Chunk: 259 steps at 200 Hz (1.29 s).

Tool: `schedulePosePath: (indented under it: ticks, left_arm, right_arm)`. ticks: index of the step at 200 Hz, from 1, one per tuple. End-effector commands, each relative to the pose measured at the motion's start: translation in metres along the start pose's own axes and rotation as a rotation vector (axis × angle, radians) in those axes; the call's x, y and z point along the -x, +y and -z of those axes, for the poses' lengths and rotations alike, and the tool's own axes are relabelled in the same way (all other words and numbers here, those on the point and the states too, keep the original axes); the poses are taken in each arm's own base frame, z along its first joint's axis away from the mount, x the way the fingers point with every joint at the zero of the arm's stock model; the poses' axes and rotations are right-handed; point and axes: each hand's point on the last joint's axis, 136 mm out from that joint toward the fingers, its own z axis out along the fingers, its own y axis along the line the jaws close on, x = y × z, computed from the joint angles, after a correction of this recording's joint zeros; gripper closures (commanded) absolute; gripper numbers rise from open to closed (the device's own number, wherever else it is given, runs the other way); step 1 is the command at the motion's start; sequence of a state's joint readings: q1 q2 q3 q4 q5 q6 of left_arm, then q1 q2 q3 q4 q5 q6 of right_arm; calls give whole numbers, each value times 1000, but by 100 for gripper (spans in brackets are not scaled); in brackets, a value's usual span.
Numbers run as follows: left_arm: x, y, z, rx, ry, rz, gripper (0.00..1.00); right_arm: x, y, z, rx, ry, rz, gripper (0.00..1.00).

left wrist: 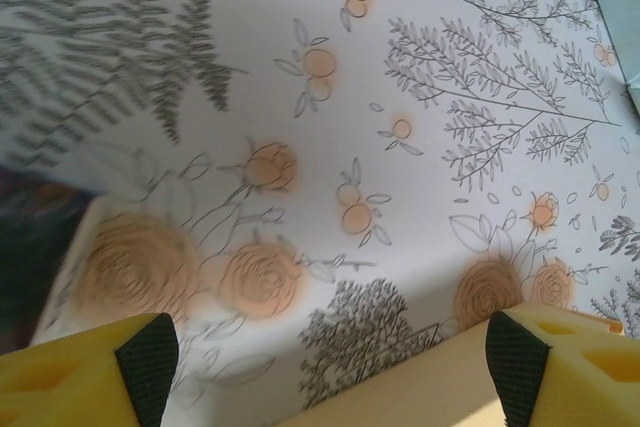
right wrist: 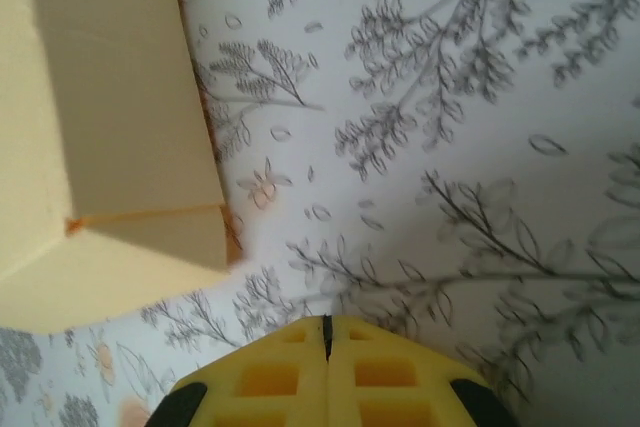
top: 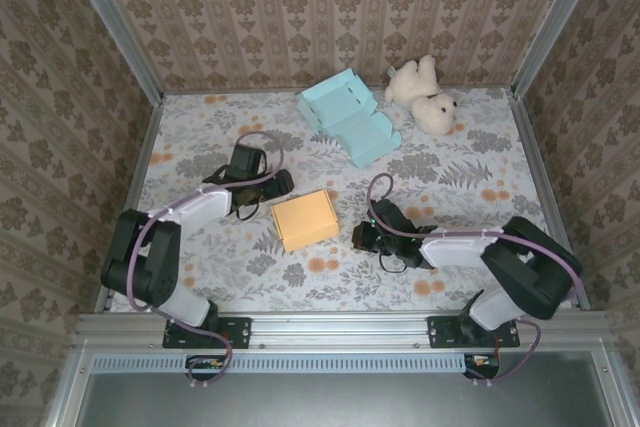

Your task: Fold the paper box

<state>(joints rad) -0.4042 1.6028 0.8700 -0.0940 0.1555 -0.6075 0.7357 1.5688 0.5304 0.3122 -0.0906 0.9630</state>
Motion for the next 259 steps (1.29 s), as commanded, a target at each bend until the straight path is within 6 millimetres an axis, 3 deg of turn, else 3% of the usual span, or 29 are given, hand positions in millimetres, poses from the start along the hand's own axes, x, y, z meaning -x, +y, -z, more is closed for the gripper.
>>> schedulePosePath:
  ticks: [1, 69, 132, 169, 259]
  left_arm:
    - [7, -16, -11, -81, 7, -32, 17]
    - [-20, -22, -35, -141, 85, 5, 18]
    - [-38, -7, -48, -55, 132, 27, 18]
    - [-53, -21, -52, -55, 162, -9, 19]
    - [-80, -20, -57, 18, 215, -46, 21]
  right_arm:
    - [3, 24, -12, 78, 24, -49, 100]
    - [10, 21, -10, 57, -14, -66, 100]
    - [10, 19, 1, 46, -63, -84, 100]
    - [5, 28, 1, 71, -55, -85, 100]
    - [11, 27, -9, 41, -81, -79, 100]
